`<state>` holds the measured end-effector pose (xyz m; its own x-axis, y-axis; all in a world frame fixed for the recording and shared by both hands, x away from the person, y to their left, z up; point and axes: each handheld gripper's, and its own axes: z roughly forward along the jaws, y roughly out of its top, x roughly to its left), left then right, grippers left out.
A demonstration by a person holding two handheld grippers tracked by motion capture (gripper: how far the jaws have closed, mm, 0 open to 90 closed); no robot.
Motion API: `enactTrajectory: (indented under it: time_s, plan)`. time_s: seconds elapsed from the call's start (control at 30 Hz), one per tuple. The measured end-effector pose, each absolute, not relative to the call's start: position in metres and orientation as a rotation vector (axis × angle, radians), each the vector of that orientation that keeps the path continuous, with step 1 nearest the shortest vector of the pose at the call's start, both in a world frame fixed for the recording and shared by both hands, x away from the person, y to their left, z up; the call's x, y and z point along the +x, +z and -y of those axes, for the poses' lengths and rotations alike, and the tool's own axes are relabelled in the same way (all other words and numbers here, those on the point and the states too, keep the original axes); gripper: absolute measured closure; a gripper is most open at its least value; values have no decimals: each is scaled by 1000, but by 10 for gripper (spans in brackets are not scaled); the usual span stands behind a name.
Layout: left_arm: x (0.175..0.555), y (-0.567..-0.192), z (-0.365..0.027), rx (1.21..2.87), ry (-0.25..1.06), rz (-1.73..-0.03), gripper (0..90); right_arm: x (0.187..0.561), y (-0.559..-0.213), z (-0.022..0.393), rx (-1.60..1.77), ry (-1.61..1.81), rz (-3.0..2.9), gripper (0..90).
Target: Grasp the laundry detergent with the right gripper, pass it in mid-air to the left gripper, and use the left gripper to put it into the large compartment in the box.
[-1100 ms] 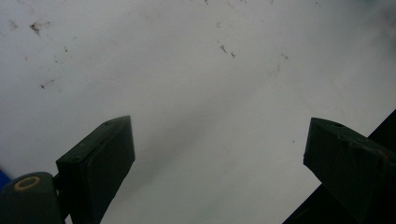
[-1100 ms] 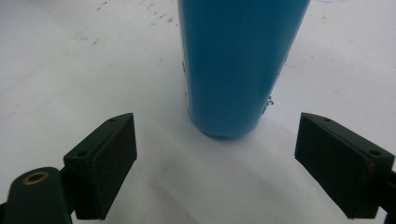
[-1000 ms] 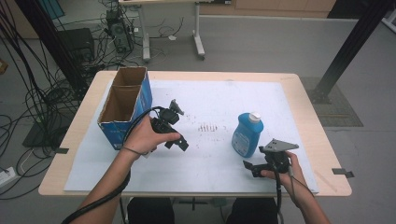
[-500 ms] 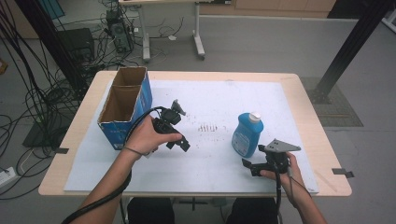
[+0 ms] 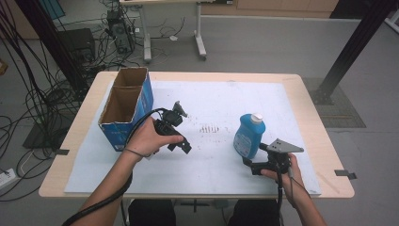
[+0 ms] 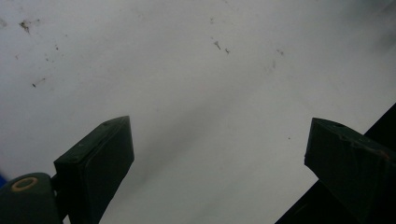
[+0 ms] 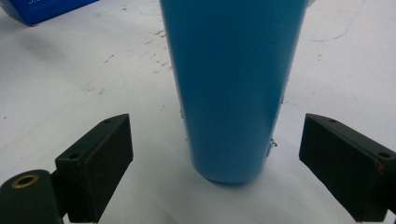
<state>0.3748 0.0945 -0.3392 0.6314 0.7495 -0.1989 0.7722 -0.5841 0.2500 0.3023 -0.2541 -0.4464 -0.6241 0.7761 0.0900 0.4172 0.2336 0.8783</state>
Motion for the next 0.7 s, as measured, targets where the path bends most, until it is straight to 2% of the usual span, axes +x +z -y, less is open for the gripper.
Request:
enactTrajectory:
  time_s: [0.7]
  plan:
    - [375, -339, -94, 2541, -105, -1219, 85, 306, -447, 251, 1085, 1404, -2070, 84]
